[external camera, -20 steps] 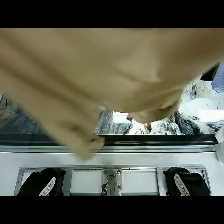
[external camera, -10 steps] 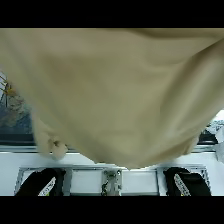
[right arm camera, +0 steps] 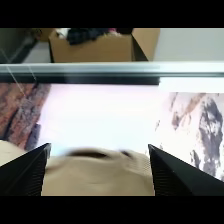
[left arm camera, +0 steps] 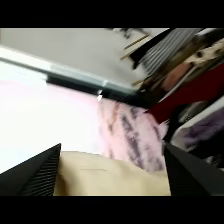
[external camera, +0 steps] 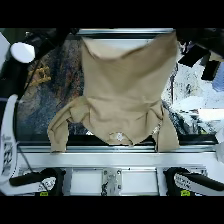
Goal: Fold the clothes and pants, and hang the long-sleeved shirts on hangers.
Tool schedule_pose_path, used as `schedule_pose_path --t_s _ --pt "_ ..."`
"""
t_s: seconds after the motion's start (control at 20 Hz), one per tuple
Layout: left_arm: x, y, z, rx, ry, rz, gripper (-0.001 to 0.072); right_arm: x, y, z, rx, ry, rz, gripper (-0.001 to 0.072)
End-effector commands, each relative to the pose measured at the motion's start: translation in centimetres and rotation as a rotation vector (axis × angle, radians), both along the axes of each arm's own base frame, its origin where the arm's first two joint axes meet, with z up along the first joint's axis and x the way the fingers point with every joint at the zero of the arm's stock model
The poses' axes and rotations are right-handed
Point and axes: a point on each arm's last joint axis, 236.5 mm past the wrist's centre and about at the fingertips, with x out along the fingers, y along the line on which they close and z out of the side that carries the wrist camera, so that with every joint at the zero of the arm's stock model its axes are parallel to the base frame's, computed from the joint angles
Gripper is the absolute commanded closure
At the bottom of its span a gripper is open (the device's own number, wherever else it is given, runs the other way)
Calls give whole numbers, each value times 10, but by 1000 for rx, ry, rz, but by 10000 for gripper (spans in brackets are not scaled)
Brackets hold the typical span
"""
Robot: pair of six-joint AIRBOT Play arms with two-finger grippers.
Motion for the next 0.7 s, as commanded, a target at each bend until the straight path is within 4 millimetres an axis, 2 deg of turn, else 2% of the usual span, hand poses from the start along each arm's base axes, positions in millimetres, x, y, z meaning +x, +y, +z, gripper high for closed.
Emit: schedule_pose_path --t_s 0.0,0.05,0.1,0.25,0.35,0.45,0.55,0.65 --pt "22 15 -79 57 237 -61 -13 23 -11 -52 -3 108 -6 51" --pt "12 25 -94 74 318 -90 -13 13 -17 -57 -30 146 3 111" --pt "0 35 -109 87 392 -112 -13 0 -22 -64 -54 202 22 225" --pt "-44 57 -152 154 554 -139 -13 -45 -24 -101 -62 392 90 229" --pt "-85 57 -189 242 640 -147 -13 -80 -13 -131 -63 486 132 229" --pt "-139 39 -229 330 734 -206 -13 -115 3 -161 -49 558 158 230" --pt "-194 11 -265 429 790 -305 -13 -148 19 -189 -31 625 182 230" --pt "-242 -19 -295 532 810 -393 -13 -172 32 -208 -11 674 197 230"
